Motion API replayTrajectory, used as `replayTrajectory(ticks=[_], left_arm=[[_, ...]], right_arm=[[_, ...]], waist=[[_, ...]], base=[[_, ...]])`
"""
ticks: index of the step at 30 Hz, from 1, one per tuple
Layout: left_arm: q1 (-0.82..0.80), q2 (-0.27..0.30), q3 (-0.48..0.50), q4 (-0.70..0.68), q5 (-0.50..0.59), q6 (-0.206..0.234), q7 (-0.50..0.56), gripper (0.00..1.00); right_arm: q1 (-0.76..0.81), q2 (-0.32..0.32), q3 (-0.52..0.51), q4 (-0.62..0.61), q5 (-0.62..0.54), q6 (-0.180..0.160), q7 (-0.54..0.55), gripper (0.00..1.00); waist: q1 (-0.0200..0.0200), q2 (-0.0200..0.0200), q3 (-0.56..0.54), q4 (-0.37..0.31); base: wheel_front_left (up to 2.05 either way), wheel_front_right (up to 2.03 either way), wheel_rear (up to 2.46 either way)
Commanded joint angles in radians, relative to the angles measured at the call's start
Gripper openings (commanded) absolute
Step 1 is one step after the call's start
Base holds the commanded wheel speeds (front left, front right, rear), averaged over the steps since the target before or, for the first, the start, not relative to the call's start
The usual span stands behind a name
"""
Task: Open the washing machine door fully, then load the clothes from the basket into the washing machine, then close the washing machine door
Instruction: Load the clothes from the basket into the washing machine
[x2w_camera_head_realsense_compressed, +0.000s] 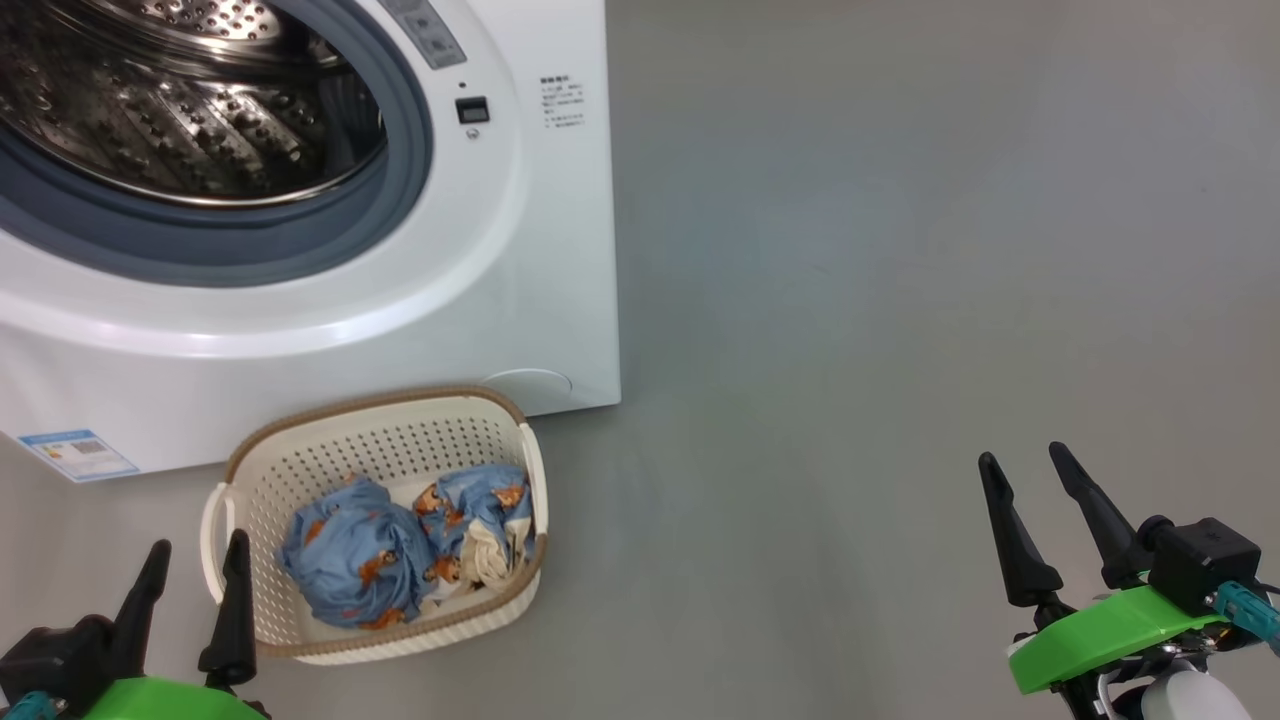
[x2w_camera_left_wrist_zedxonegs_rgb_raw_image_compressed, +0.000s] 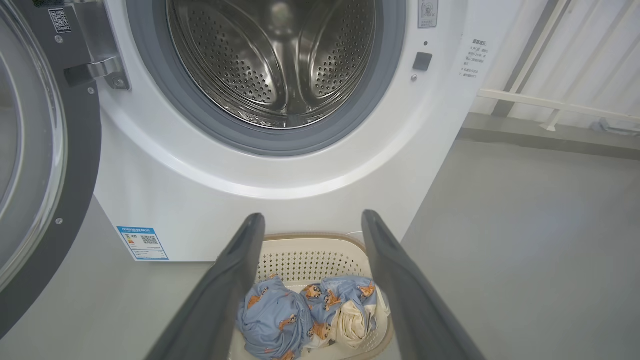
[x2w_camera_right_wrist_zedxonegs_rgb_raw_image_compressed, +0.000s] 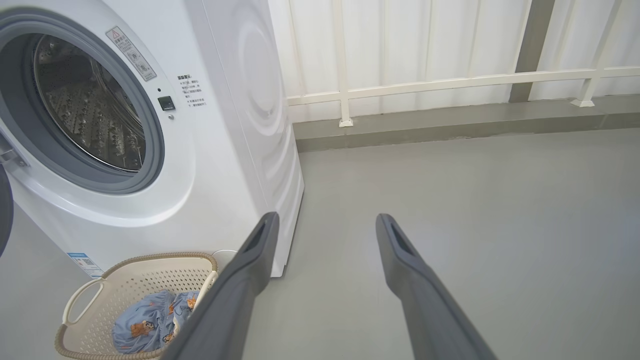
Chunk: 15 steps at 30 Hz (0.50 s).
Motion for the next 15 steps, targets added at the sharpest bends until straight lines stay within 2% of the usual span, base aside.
replayTrajectory(ticks=[1, 10, 15], left_arm=[[-0.025, 0.032, 0.033, -0.017, -0.005, -0.001, -0.006, 1.0], [-0.026, 0.029, 0.029, -0.019, -0.01, -0.001, -0.006, 1.0], [-0.026, 0.022, 0.026, -0.016, -0.004, -0.001, -0.006, 1.0]], right_arm=[[-0.01, -0.004, 0.023, -0.027, 0.013, 0.002, -0.012, 1.0], [-0.005, -0.003, 0.025, -0.025, 0.014, 0.002, -0.012, 1.0], [-0.005, -0.004, 0.029, -0.024, 0.017, 0.002, -0.012, 1.0]], waist=[[0.0, 0.0, 0.0, 0.0], [0.0, 0.0, -0.003, 0.001], [0.0, 0.0, -0.005, 0.003]], base=[[0.92, -1.81, 0.89], [0.9, -1.75, 0.85], [0.78, -0.95, 0.17]])
